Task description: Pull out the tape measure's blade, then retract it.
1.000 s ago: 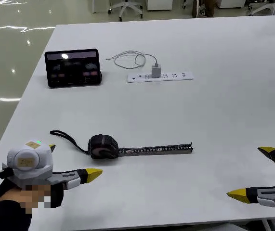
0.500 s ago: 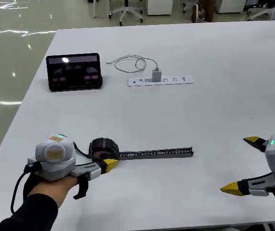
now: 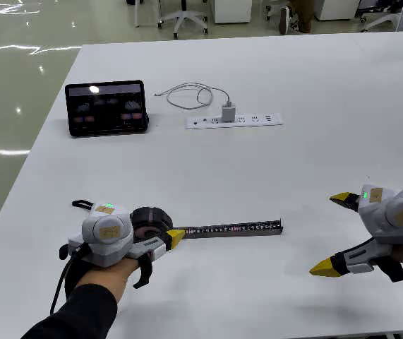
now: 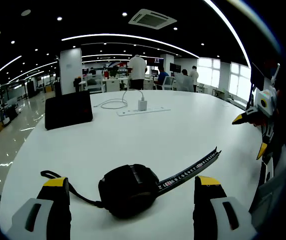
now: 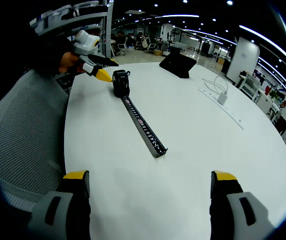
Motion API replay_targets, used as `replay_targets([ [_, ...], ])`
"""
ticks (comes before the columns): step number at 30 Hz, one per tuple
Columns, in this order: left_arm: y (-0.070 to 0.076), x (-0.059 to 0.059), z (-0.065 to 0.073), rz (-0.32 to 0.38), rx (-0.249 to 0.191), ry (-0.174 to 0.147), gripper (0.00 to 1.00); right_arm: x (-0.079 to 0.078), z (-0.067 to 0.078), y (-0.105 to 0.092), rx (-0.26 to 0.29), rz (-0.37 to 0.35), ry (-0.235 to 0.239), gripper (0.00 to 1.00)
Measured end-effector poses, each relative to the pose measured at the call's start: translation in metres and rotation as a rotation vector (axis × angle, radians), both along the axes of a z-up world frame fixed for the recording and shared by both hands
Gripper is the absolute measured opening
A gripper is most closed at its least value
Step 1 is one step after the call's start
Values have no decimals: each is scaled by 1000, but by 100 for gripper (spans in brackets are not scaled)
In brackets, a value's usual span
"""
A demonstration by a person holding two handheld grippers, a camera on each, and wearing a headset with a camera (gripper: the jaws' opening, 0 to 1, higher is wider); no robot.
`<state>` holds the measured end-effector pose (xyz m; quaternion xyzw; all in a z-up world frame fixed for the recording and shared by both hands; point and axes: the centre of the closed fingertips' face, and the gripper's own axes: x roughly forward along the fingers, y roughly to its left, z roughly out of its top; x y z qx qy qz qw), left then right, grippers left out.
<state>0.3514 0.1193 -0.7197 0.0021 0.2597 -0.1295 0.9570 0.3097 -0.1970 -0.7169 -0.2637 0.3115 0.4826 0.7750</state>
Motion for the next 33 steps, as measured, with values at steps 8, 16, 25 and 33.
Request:
replay_targets([
  [8,1,4,-14,18,18,7,100,12,-4,10,-27,58,22,94],
  [16,-2,7,-15,38,4,-22,100,28,-7,26,-91,158,33,89],
  [25,-8,14,-14,29,-15,-39,100,44,-11,44,-193,292,68,80],
  [33,-12,17,-14,29,-19,-52,100,48,-26,47,-254,356,95,70],
])
